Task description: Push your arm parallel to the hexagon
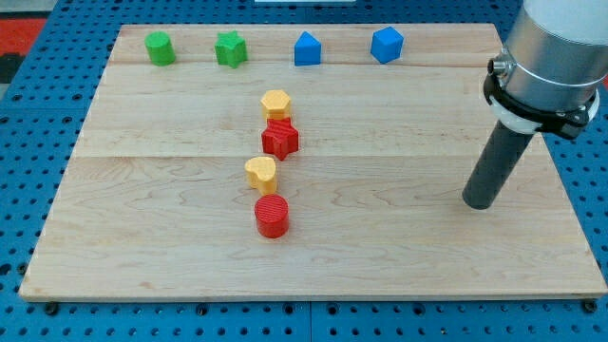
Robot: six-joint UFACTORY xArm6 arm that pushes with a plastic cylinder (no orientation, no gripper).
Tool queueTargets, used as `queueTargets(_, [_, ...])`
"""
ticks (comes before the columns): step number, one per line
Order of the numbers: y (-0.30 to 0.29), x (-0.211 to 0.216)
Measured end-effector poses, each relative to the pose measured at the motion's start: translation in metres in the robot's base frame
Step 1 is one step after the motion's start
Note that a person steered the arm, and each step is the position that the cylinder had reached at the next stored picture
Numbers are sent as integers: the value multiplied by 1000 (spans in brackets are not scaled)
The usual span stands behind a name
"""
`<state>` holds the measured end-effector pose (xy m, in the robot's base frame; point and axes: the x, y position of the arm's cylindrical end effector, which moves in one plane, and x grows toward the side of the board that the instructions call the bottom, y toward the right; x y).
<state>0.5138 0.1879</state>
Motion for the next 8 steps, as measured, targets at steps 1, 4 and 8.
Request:
queueTargets(1, [0, 5])
queueTargets(4, [0, 11])
queueTargets(8, [46, -120])
